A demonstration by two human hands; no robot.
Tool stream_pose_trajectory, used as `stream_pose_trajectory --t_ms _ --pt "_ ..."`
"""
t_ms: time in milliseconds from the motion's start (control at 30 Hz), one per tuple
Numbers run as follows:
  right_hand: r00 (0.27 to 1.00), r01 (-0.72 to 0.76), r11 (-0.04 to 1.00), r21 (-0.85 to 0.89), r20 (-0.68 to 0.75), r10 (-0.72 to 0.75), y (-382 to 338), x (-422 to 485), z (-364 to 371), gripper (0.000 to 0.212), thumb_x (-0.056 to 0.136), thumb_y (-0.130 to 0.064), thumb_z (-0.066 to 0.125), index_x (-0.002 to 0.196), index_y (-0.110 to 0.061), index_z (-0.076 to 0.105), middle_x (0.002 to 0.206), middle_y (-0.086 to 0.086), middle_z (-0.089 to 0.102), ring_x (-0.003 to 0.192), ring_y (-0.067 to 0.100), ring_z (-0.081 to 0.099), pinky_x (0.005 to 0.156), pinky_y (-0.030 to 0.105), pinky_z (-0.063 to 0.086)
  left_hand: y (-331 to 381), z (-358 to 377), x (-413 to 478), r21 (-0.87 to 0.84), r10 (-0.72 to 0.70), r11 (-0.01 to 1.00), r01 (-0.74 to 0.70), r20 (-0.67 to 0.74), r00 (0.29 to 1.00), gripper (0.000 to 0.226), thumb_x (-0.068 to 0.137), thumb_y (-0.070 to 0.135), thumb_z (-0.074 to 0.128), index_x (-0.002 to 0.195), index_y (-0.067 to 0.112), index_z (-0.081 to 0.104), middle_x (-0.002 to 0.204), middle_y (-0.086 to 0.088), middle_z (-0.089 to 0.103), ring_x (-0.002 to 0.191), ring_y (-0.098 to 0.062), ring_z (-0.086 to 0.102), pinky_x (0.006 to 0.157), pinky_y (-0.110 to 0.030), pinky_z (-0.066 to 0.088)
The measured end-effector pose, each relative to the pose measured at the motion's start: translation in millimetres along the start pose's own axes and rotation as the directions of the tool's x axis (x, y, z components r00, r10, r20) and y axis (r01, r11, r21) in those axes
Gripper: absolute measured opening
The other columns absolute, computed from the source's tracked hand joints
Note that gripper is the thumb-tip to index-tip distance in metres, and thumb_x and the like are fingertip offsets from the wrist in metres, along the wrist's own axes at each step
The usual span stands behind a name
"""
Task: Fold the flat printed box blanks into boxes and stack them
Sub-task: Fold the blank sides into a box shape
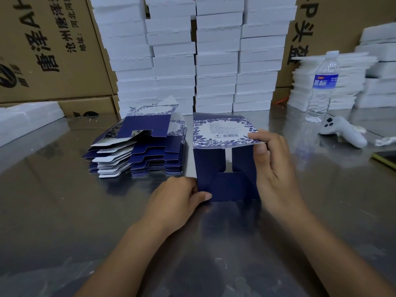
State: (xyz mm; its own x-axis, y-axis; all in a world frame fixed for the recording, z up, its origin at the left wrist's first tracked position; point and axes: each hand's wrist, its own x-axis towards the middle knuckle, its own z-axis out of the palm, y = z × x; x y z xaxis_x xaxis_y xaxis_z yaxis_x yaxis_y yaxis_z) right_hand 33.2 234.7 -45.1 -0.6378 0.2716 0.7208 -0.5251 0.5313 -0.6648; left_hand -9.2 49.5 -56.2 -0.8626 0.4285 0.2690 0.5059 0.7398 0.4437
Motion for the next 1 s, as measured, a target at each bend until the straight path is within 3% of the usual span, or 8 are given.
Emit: stream_pose_trajectory --t_ms 133,300,500,567,633,767,900,1000 --pt "1.000 -0.014 1.000 -0.001 -0.026 0.014 0.5 0.5 -0.2 0.039 0.090 -0.058 0.028 0.109 -0.032 0.049 0.112 -0.008 0.049 0.104 -0.019 0.042 0.086 -0.002 0.027 4.9 4.3 -1.9 0.030 0.042 0.999 -0.041 -0.052 0.998 0.036 0.090 0.044 0.056 0.066 0.021 0.042 0.058 0.005 0.044 0.062 -0.020 0.046 0.059 -0.033 0.036" --pt "1.000 -0.010 1.000 0.003 -0.021 0.010 -1.3 0.6 -1.2 0.054 0.086 -0.071 0.023 0.112 -0.031 0.048 0.113 -0.012 0.048 0.105 -0.020 0.041 0.085 -0.003 0.026 3.5 3.6 -2.1 0.024 0.035 0.999 -0.034 -0.050 0.998 0.038 0.087 0.050 0.056 0.064 0.022 0.044 0.055 0.006 0.045 0.058 -0.015 0.045 0.055 -0.030 0.033" --pt "0.999 -0.048 0.999 0.025 0.027 0.048 -0.9 -1.5 -2.1 0.064 0.084 -0.076 0.019 0.119 -0.030 0.045 0.117 -0.009 0.054 0.106 0.000 0.051 0.086 0.015 0.039 -1.0 -12.7 -1.7 -0.193 -0.074 0.978 0.084 0.058 0.996 0.062 0.051 0.082 0.044 0.072 0.026 0.057 0.069 0.006 0.064 0.065 -0.009 0.058 0.063 -0.031 0.047" --pt "0.997 -0.078 0.995 0.057 0.028 0.076 -1.1 -1.7 -1.6 0.058 0.087 -0.069 0.020 0.116 -0.028 0.049 0.114 -0.007 0.056 0.100 0.002 0.053 0.080 0.015 0.040 -5.3 -18.3 -1.6 -0.284 -0.108 0.952 0.115 0.042 0.993 0.045 0.063 0.070 0.058 0.085 0.030 0.056 0.080 0.006 0.066 0.073 -0.007 0.062 0.067 -0.026 0.050" --pt "0.997 -0.079 0.996 0.044 0.023 0.078 -1.3 -0.8 -0.9 0.053 0.089 -0.064 0.020 0.114 -0.029 0.050 0.111 -0.010 0.057 0.101 -0.002 0.052 0.079 0.008 0.038 -7.3 -21.7 0.4 -0.386 -0.135 0.916 0.104 -0.055 0.989 0.024 0.079 0.036 0.072 0.097 0.034 0.055 0.090 0.004 0.064 0.080 -0.011 0.063 0.072 -0.029 0.052" --pt "0.996 -0.089 0.996 -0.018 0.028 0.089 1.1 0.4 1.0 0.042 0.085 -0.063 0.030 0.113 -0.038 0.048 0.113 -0.027 0.049 0.107 -0.012 0.046 0.085 0.004 0.034 -1.8 -26.4 2.5 -0.605 -0.186 0.796 -0.028 -0.289 0.939 0.038 0.090 0.006 0.060 0.105 0.040 0.052 0.100 0.003 0.062 0.088 -0.015 0.062 0.070 -0.019 0.048" --pt "0.990 -0.118 0.993 -0.026 0.074 0.120 4.3 -1.2 3.7 0.035 0.081 -0.057 0.048 0.115 -0.049 0.041 0.120 -0.045 0.038 0.116 -0.017 0.040 0.087 0.002 0.033 13.9 -27.8 0.2 -0.696 -0.167 0.701 -0.158 -0.375 0.912 0.025 0.093 0.037 0.049 0.113 0.052 0.049 0.119 0.018 0.055 0.102 0.007 0.056 0.076 -0.007 0.045" --pt "0.995 -0.082 0.996 -0.022 0.062 0.083 3.8 -0.8 5.2 0.035 0.082 -0.045 0.056 0.115 -0.045 0.043 0.122 -0.038 0.043 0.117 -0.010 0.043 0.091 0.005 0.036 18.3 -22.2 -0.6 -0.687 -0.110 0.713 -0.143 -0.312 0.944 0.049 0.073 0.057 0.050 0.120 0.058 0.041 0.131 0.030 0.042 0.117 0.011 0.046 0.083 -0.004 0.040"
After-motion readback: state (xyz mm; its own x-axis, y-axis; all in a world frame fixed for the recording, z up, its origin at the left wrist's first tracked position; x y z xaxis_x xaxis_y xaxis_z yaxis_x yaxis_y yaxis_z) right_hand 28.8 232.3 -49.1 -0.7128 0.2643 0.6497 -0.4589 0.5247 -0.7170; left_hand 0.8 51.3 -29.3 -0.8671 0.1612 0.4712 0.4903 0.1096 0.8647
